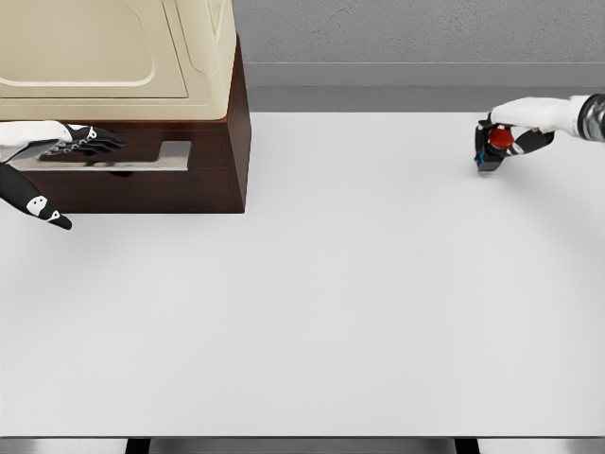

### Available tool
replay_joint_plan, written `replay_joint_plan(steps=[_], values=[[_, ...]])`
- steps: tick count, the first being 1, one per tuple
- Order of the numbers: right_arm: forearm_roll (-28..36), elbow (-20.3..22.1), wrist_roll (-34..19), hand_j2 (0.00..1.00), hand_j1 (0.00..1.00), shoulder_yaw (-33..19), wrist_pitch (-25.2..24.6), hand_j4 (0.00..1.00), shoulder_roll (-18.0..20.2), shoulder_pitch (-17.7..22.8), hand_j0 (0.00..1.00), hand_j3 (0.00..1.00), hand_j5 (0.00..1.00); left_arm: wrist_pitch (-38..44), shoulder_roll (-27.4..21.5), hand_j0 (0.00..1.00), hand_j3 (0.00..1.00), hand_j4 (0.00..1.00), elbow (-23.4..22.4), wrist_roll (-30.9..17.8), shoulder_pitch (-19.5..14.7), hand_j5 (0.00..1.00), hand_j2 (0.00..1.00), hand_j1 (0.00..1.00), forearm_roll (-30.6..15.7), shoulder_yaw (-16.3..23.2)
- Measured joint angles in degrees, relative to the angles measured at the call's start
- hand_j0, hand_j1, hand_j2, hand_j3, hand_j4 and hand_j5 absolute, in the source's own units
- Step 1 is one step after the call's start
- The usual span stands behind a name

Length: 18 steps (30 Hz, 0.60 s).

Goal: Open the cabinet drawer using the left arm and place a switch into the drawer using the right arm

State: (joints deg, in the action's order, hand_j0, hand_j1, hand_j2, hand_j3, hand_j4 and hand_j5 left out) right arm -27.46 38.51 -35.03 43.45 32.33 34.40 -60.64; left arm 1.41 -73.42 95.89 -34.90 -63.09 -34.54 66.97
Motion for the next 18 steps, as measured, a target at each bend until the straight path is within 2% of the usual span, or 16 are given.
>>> replay_joint_plan(steps=[3, 6, 10, 18], values=[[0.2, 0.7, 0.0, 0.48, 0.48, 0.2, 0.7, 0.48, 0.0, -0.9, 0.48, 0.48, 0.48, -0.1, -0.2, 1.0, 1.0, 1.0, 0.1, 0.4, 4.2, 1.0, 1.0, 1.0, -1.8, -3.3], [0.2, 1.6, 0.0, 0.48, 0.48, 1.5, 1.4, 0.48, 0.1, -1.7, 0.48, 0.48, 0.48, 0.0, -0.1, 1.0, 1.0, 1.0, 0.1, 0.2, 4.3, 1.0, 1.0, 1.0, -0.8, -4.4], [0.3, 5.5, 0.0, 0.48, 0.48, 4.1, 2.0, 0.48, 0.8, -2.3, 0.48, 0.48, 0.48, -0.1, -0.2, 1.0, 1.0, 1.0, 0.3, 0.0, 4.6, 1.0, 1.0, 1.0, -0.6, -4.9], [0.8, 14.6, 0.0, 0.46, 0.46, 8.5, 2.3, 0.46, 3.8, -3.1, 0.46, 0.46, 0.46, -0.2, -0.9, 1.0, 1.0, 1.0, 1.0, 0.0, 5.1, 1.0, 1.0, 1.0, -3.9, -5.0]])
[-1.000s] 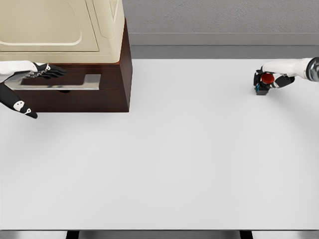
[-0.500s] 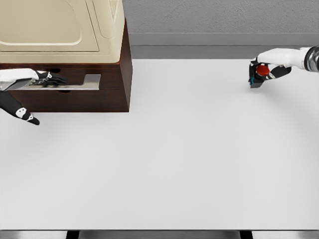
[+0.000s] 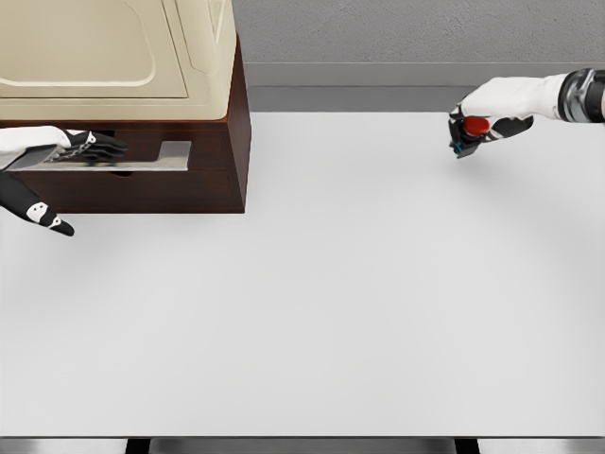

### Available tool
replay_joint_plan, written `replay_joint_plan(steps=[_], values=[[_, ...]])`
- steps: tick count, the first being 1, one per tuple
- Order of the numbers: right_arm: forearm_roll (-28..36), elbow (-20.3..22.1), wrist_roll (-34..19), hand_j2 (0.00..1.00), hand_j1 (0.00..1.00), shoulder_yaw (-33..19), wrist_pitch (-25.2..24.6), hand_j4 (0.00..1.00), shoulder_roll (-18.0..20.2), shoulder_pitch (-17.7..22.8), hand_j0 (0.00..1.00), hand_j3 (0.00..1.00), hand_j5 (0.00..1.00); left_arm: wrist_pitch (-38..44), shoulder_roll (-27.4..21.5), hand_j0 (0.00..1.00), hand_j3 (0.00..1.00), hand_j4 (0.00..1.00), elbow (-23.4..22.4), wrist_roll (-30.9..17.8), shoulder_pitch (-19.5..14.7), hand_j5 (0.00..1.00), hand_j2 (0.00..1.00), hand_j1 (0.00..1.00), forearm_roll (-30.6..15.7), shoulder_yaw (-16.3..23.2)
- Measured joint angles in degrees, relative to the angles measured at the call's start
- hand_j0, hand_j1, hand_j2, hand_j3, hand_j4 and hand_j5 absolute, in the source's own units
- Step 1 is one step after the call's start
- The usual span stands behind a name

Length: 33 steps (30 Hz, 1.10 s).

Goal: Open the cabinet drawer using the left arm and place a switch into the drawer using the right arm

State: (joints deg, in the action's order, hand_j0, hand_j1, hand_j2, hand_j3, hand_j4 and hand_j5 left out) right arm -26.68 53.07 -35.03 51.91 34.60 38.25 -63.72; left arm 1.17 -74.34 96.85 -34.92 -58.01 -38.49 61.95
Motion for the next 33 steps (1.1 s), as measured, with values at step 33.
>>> replay_joint_plan(steps=[33], values=[[11.9, 26.9, 0.0, 0.46, 0.46, 9.8, 0.6, 0.46, 7.5, -2.0, 0.46, 0.46, 0.46, 1.6, -1.4, 1.0, 1.0, 1.0, -2.5, 0.0, 0.4, 1.0, 1.0, 1.0, -1.6, -0.9]])
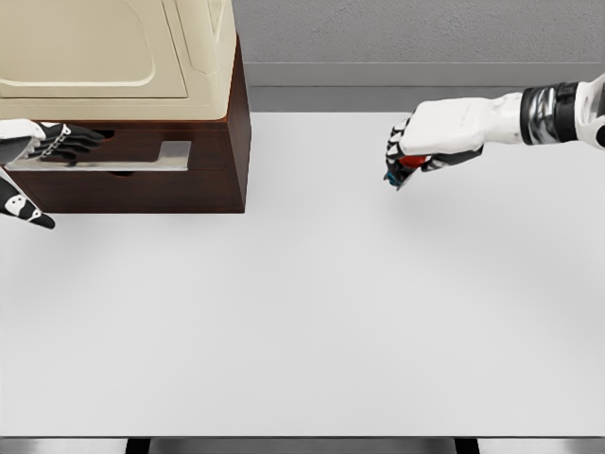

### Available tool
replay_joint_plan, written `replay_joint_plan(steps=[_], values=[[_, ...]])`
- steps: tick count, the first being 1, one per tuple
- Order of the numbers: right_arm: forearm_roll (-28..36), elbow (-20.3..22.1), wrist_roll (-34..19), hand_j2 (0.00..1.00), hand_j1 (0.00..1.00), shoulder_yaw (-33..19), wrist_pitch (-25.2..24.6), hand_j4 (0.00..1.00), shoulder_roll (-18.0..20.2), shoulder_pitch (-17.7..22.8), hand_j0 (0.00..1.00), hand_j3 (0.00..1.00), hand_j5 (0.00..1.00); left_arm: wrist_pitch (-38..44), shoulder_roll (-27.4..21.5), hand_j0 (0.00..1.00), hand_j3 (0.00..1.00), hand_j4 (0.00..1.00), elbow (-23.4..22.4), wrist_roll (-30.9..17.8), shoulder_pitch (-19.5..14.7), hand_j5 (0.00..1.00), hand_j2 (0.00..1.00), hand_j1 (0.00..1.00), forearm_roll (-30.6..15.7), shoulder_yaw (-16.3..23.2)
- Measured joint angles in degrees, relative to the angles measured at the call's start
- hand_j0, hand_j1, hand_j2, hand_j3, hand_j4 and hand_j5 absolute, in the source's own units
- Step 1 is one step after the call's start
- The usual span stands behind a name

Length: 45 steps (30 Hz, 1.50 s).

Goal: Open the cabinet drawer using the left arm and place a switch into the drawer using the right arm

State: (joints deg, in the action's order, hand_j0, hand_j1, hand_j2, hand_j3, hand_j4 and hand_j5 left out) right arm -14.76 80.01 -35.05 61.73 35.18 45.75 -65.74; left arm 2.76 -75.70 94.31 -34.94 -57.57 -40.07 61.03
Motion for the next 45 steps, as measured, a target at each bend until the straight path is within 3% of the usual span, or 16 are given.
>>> replay_joint_plan(steps=[12, 23, 33, 45], values=[[2.1, 2.3, 0.0, 0.45, 0.45, 1.5, -0.2, 0.45, -0.4, -1.6, 0.45, 0.45, 0.45, -0.2, 0.5, 1.0, 1.0, 1.0, 0.5, 0.2, 2.0, 1.0, 1.0, 1.0, 0.1, -0.4], [2.3, 1.9, 0.0, 0.44, 0.44, 4.4, -0.6, 0.44, -3.4, -4.0, 0.44, 0.44, 0.44, -0.1, -0.7, 1.0, 1.0, 1.0, 2.6, 0.1, 2.6, 1.0, 1.0, 1.0, -3.6, 0.8], [2.3, 1.6, 0.0, 0.44, 0.44, 6.5, -1.2, 0.44, -6.6, -5.6, 0.44, 0.44, 0.44, 0.1, -4.7, 1.0, 1.0, 1.0, 5.0, -0.1, 2.6, 1.0, 1.0, 1.0, -8.5, 0.6], [2.2, 3.4, 0.0, 0.44, 0.44, 6.9, -0.6, 0.44, -7.3, -7.3, 0.44, 0.44, 0.44, 1.4, -6.2, 1.0, 1.0, 1.0, 5.8, -0.1, 3.2, 1.0, 1.0, 1.0, -13.8, 0.7]])
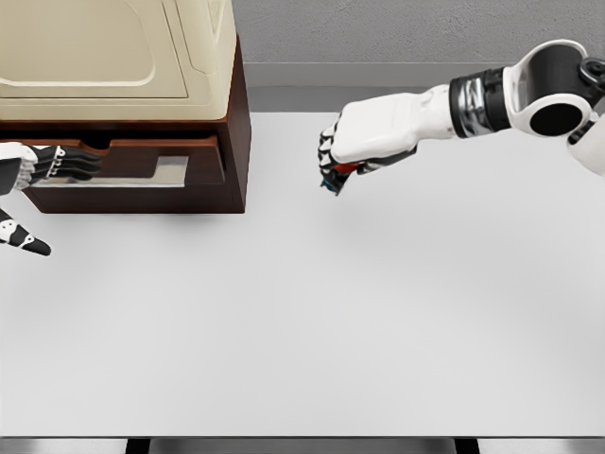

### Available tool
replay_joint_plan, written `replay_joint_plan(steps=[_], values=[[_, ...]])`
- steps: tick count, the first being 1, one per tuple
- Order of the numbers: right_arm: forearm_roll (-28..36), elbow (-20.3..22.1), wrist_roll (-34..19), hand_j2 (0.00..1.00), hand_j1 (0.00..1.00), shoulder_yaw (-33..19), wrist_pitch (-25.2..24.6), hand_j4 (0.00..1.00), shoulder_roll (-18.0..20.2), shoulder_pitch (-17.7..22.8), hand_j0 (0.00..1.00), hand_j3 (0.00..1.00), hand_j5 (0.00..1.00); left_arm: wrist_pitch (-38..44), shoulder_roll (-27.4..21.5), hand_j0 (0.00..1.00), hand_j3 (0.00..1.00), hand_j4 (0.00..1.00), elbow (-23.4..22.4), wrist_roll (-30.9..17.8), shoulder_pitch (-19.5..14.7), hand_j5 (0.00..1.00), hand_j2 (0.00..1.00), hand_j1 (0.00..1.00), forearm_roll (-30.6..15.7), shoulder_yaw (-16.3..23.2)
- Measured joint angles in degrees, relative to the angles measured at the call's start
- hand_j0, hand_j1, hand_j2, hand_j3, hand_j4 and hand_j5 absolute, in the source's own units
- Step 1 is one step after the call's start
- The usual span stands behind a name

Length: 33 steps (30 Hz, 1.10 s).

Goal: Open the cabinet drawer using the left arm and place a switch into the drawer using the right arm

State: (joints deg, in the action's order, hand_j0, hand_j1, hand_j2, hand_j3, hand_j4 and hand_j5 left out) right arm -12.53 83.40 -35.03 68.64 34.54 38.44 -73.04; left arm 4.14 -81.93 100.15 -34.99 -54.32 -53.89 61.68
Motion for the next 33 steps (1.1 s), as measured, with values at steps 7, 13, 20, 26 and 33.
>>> replay_joint_plan(steps=[7, 13, 20, 26, 33], values=[[0.0, 0.6, 0.0, 0.44, 0.44, 1.8, -0.2, 0.44, -1.6, -1.6, 0.44, 0.44, 0.44, 2.5, -0.9, 1.0, 1.0, 1.0, 0.6, 0.0, 0.0, 1.0, 1.0, 1.0, -4.5, 0.0], [0.0, 0.6, 0.0, 0.44, 0.44, 3.3, -0.2, 0.44, -3.1, -3.0, 0.44, 0.44, 0.44, 5.2, -1.1, 1.0, 1.0, 1.0, 0.8, 0.0, 0.0, 1.0, 1.0, 1.0, -7.9, -0.3], [0.0, 1.1, 0.0, 0.44, 0.44, 3.7, -0.1, 0.44, -4.2, -4.1, 0.44, 0.44, 0.44, 8.8, -1.0, 1.0, 1.0, 1.0, 0.9, 0.2, 0.3, 1.0, 1.0, 1.0, -13.5, -0.8], [0.0, 3.1, 0.0, 0.44, 0.44, 3.7, 0.0, 0.44, -4.3, -5.3, 0.44, 0.44, 0.44, 11.8, -0.8, 1.0, 1.0, 1.0, 0.9, 0.2, 0.3, 1.0, 1.0, 1.0, -17.0, -1.3], [0.3, 5.6, 0.0, 0.44, 0.44, 3.7, -0.2, 0.44, -3.8, -6.6, 0.44, 0.44, 0.44, 13.6, -1.3, 1.0, 1.0, 1.0, 0.9, 0.1, 0.0, 1.0, 1.0, 1.0, -17.3, -1.9]])
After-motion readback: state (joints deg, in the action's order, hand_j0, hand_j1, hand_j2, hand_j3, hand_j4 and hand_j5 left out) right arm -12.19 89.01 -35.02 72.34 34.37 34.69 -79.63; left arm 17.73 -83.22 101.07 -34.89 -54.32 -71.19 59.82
